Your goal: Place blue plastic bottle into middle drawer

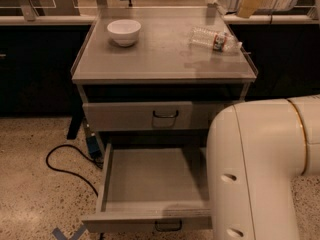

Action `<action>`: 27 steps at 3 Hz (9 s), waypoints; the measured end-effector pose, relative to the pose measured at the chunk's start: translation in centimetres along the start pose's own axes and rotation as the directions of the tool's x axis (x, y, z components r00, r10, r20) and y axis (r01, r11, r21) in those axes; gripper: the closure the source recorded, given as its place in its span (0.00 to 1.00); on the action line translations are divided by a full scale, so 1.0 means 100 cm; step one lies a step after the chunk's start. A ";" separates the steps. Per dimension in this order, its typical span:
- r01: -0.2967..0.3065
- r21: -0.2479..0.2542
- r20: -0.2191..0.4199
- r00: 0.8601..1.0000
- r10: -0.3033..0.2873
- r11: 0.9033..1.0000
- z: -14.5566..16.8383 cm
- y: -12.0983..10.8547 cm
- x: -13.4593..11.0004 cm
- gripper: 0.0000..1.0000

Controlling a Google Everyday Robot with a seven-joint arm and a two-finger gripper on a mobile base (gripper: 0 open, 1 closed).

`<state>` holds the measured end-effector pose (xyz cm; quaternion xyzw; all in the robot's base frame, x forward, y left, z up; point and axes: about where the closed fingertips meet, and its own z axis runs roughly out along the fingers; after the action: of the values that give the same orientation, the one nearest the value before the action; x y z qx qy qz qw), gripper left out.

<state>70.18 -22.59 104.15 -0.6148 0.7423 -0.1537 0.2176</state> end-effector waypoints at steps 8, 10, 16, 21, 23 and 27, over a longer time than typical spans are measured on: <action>0.015 0.250 -0.019 1.000 -0.011 0.968 -0.125 -0.012 -0.026 1.00; 0.155 0.180 0.048 0.985 -0.166 0.972 -0.139 0.004 -0.062 1.00; 0.301 0.165 0.212 0.919 -0.332 0.939 -0.152 0.026 -0.042 1.00; 0.451 -0.019 0.593 0.724 -0.353 0.892 -0.081 0.076 -0.176 1.00; 0.448 -0.011 0.737 0.608 -0.295 0.894 -0.091 0.083 -0.233 1.00; 0.327 -0.104 0.759 0.637 -0.138 0.939 -0.154 0.122 -0.185 1.00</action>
Offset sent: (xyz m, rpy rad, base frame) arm -0.0104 -0.0174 0.0076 0.0541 -0.0431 -0.0289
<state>54.73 -2.64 113.76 -0.7356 0.5158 0.1699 0.4050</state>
